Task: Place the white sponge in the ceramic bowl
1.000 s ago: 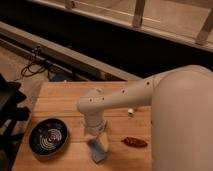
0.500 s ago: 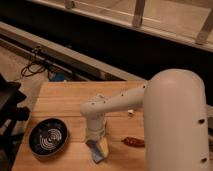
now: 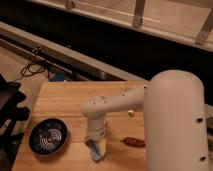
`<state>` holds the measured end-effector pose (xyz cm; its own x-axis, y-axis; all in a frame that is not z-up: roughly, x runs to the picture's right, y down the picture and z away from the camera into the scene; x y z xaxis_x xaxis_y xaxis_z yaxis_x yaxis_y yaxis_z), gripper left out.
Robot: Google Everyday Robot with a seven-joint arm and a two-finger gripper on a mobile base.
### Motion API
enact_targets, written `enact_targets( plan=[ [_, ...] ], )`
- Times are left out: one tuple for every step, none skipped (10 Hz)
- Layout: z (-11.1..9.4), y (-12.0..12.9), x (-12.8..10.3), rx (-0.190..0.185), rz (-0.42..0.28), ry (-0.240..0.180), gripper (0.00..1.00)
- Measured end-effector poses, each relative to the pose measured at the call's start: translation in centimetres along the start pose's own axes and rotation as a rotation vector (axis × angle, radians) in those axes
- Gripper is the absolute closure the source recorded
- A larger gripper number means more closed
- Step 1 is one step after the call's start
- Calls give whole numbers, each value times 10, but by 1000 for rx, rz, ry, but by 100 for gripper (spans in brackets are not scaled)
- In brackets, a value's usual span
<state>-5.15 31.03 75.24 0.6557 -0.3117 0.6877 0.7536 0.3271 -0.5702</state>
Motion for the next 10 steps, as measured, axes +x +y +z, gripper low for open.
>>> enact_targets(
  plan=[
    [3,6,0,-16,4,-4,88],
    [3,6,2,-11,5,-1,97],
    [6,3,0,-1,0,-6,100],
    [10,1,-2,10,-3,-15,100],
    [11,0,-2,16,-7,-15,100],
    [10,0,-2,15,-10,-13,100],
    [10,0,-2,15,-9,-12,100],
    [9,1,-2,15,-13,-10,100],
    [1,-4,-4,46,-34,3,100],
    [-6,-7,-7,64,-49,10,100]
  ],
)
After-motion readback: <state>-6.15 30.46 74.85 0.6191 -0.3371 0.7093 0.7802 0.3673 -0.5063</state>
